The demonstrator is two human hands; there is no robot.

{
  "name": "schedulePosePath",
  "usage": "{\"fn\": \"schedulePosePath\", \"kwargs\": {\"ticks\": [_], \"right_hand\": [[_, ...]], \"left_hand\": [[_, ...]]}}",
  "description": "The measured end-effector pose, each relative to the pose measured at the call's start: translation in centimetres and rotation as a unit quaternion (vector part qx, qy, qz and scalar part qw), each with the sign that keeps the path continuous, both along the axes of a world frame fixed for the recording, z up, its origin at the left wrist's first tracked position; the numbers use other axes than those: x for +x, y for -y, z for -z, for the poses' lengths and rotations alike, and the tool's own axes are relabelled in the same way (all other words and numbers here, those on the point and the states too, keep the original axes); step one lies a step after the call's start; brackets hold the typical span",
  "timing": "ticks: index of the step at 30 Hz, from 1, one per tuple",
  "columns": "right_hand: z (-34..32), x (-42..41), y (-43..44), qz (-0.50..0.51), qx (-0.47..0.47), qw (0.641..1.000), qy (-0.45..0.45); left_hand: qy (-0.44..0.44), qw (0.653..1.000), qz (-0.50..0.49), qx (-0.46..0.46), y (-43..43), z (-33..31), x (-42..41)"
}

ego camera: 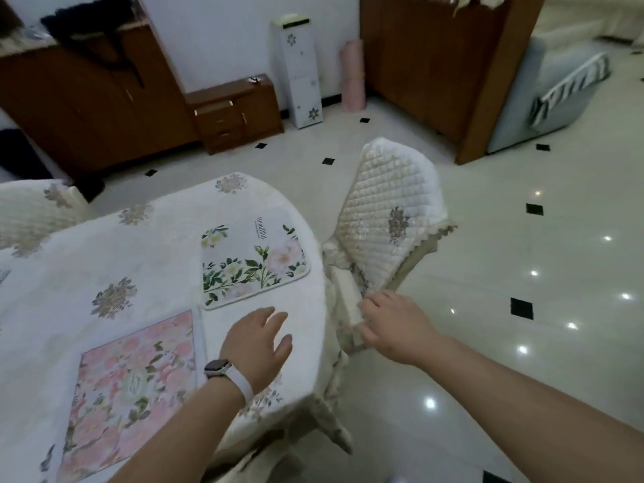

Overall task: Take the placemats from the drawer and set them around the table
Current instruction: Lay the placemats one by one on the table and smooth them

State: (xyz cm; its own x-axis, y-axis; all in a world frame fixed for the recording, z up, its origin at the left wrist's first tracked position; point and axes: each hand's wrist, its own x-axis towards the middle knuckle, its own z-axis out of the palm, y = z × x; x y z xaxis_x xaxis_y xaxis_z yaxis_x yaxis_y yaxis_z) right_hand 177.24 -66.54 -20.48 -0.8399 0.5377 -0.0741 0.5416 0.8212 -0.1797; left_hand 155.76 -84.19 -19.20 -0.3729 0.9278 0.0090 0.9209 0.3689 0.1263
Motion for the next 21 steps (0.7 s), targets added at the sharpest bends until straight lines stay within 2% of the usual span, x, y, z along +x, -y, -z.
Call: {"fn": "schedulePosePath", "kwargs": {"ticks": [6, 15, 21], "right_hand": [[-1.8, 4.2, -5.6, 0.044, 0.005, 0.999, -0.014], [-0.6, 7.4, -14.0, 0.125, -0.014, 0.991, 0.033], [-2.4, 9.3, -21.4, 0.203, -0.003, 0.978, 0.054]], "left_hand": [[0.001, 0.997, 0.078, 0.022, -8.7, -1.5, 3.7], [0.042, 0.982, 0.181, 0.041, -21.1, -0.2, 5.2], [0.056, 0.968, 0.241, 0.035, -32.3, 0.6, 5.5]]}}
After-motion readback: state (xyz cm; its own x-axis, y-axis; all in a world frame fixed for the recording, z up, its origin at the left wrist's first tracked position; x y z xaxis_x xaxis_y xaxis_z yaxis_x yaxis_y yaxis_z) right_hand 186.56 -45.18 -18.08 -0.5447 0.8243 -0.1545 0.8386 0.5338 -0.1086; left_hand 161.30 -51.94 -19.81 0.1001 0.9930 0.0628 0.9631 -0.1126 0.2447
